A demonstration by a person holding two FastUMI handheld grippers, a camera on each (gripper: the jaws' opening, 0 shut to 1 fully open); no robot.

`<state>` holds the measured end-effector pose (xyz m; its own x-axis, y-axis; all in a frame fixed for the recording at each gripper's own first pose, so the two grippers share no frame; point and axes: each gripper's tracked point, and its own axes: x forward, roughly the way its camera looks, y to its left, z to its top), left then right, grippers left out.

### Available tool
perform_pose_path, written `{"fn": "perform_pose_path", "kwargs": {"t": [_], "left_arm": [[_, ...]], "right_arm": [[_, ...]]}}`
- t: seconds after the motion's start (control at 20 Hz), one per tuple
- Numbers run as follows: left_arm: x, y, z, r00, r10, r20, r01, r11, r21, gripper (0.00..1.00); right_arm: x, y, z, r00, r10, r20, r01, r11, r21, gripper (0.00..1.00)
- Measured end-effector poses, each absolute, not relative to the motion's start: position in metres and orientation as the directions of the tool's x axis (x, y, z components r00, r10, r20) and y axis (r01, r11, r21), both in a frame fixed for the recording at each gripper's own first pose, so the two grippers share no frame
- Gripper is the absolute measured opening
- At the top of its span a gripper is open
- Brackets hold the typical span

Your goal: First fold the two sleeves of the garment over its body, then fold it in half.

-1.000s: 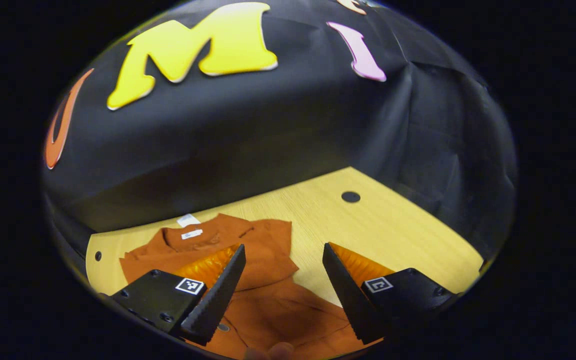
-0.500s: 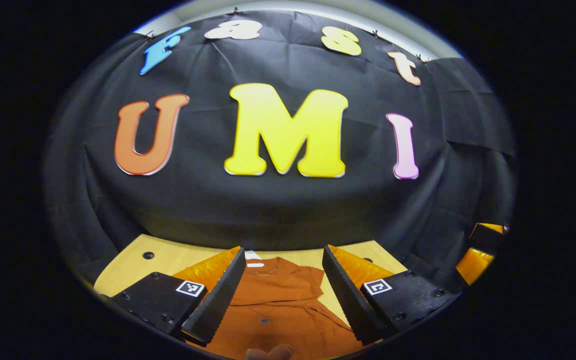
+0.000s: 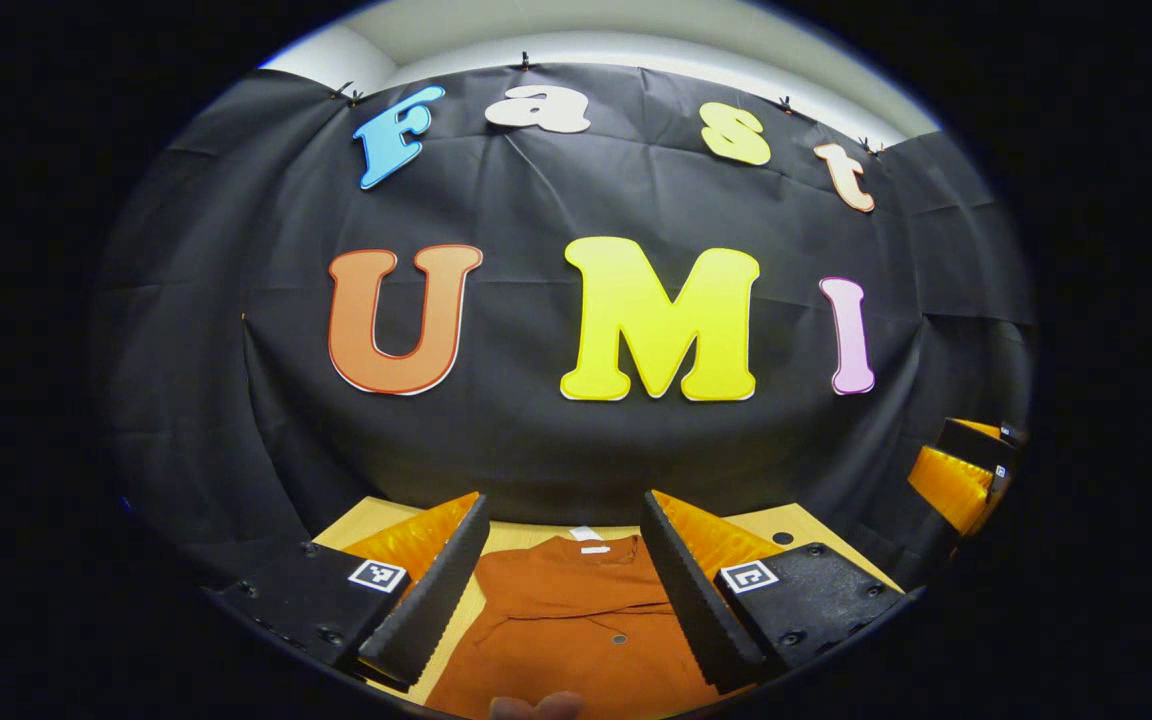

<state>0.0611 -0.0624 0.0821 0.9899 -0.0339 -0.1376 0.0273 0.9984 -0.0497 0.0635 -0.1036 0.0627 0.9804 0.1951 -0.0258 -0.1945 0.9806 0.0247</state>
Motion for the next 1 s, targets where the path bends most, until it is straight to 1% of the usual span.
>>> {"fn": "perform_pose_path", "kwargs": {"t": [0.05,0.15,0.2,0.3,0.45,0.55,0.65,0.75,0.85,0.9,1.0], "left_arm": [[0.060,-0.059,0.083,0.990,-0.038,-0.136,0.031,0.998,-0.054,0.98],[0.059,-0.052,0.077,0.987,-0.051,-0.151,0.042,0.997,-0.062,1.00],[0.057,-0.048,0.071,0.984,-0.060,-0.165,0.050,0.997,-0.067,0.98],[0.053,-0.036,0.054,0.976,-0.066,-0.207,0.053,0.996,-0.070,0.98],[0.042,-0.015,0.013,0.947,-0.082,-0.312,0.059,0.995,-0.083,0.98],[0.028,0.000,-0.022,0.907,-0.096,-0.410,0.069,0.994,-0.080,0.98],[0.004,0.013,-0.061,0.845,-0.113,-0.523,0.082,0.993,-0.082,0.99],[-0.018,0.024,-0.101,0.773,-0.141,-0.619,0.076,0.989,-0.130,0.99],[-0.043,0.032,-0.145,0.675,-0.177,-0.716,0.073,0.982,-0.174,0.99],[-0.062,0.036,-0.169,0.611,-0.202,-0.765,0.086,0.978,-0.189,0.99],[-0.096,0.046,-0.212,0.499,-0.221,-0.838,0.093,0.975,-0.202,0.99]], "right_arm": [[0.063,-0.101,0.061,0.981,0.193,-0.031,-0.192,0.981,0.026,0.96],[0.063,-0.096,0.052,0.980,0.190,-0.059,-0.188,0.982,0.033,0.94],[0.063,-0.094,0.047,0.978,0.192,-0.077,-0.189,0.981,0.038,0.94],[0.061,-0.093,0.028,0.971,0.198,-0.132,-0.194,0.980,0.047,0.94],[0.054,-0.103,-0.010,0.949,0.202,-0.242,-0.197,0.979,0.044,0.94],[0.046,-0.111,-0.042,0.916,0.216,-0.339,-0.209,0.976,0.057,0.95],[0.032,-0.124,-0.076,0.869,0.228,-0.440,-0.214,0.973,0.082,0.94],[0.017,-0.146,-0.108,0.826,0.211,-0.524,-0.190,0.977,0.095,0.95],[0.001,-0.165,-0.141,0.777,0.188,-0.601,-0.154,0.982,0.109,0.95],[-0.007,-0.174,-0.160,0.751,0.181,-0.635,-0.136,0.983,0.120,0.95],[-0.020,-0.184,-0.197,0.696,0.173,-0.697,-0.113,0.985,0.132,0.95]]}}
